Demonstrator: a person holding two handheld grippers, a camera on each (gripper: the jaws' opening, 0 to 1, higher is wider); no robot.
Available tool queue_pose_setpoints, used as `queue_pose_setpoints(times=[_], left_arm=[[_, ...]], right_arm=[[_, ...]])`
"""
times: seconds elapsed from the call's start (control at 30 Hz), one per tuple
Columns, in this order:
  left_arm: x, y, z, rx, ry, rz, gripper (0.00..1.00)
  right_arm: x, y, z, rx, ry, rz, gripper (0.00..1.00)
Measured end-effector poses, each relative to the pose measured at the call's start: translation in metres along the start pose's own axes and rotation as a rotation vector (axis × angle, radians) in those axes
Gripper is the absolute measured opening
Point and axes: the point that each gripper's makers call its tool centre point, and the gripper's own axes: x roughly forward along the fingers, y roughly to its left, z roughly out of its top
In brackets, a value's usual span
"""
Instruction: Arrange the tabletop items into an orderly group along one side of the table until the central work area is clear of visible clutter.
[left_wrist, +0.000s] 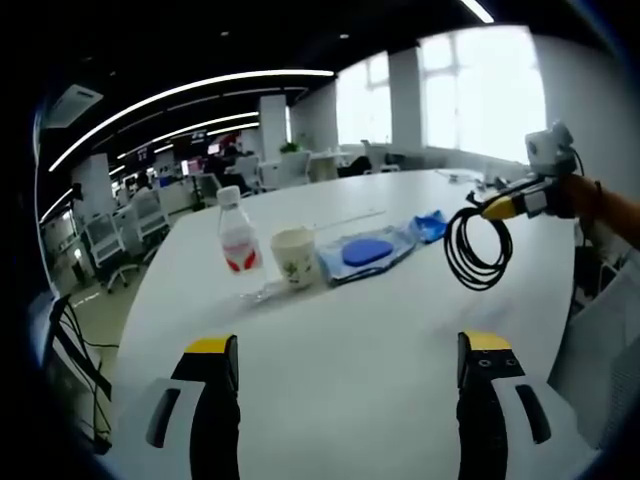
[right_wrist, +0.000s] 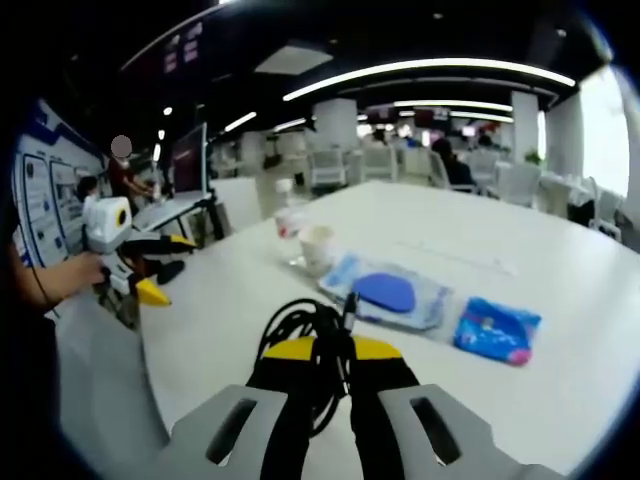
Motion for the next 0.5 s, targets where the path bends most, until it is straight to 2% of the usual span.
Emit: queue_pose_setpoints(times=[0.5], left_arm=[[-0.001,-0.001,-0.002,0.003,0.009,-0.004,0.88]], right_arm=[[-0.003,-0.022,0.004,0.019,-0.004,-0.047,0.08]])
